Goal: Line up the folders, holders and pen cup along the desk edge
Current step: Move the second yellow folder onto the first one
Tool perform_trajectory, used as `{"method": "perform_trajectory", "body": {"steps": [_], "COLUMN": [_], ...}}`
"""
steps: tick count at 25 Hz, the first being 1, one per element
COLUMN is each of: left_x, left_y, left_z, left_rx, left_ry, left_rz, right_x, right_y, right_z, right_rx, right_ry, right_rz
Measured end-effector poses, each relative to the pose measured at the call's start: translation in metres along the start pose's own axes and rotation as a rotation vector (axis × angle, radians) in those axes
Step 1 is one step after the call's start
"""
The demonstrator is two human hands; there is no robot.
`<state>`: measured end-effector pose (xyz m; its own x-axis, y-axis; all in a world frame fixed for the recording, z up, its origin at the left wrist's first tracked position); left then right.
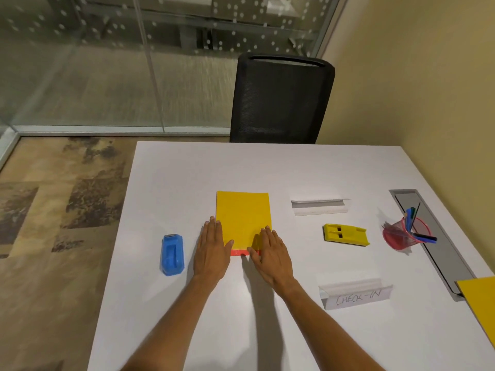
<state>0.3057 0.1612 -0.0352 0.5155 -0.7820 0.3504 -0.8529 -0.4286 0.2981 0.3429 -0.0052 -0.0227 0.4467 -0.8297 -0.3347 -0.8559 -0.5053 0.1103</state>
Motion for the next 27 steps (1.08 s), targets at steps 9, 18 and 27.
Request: {"method": "perform_trajectory", "body": {"steps": [9,18,27], "left_x": [0.003,-0.001,0.016], "left_y": [-0.02,-0.059,-0.023], "left_z": [0.016,0.001,0.0], "left_rx": [0.005,-0.057,-0.113], "left_ry": [0.434,0.745,0.91], "left_rz": [-0.151,-0.541,-0.366], "right_x": [0.014,0.024,0.038], "right_y": [-0.004,-0.005,0.016], "right_z": [0.025,0.016,-0.013], "right_rx": [-0.077,-0.143,-0.135], "right_ry": [-0.149,-0.351,-0.338], "right_rz": [-0.02,-0.032,-0.057]}}
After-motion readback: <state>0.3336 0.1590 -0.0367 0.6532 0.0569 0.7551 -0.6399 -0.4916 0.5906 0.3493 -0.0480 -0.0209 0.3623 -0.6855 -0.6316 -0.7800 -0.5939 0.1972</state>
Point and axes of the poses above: each hand's wrist, its own y-axis away from the middle knuckle, its own z-axis out of the palm, x = y × z, the point moved 8 cm from there along -y, towards the middle knuckle, and after that the axes turned 13 degrees about -z, right-handed, at the moved point
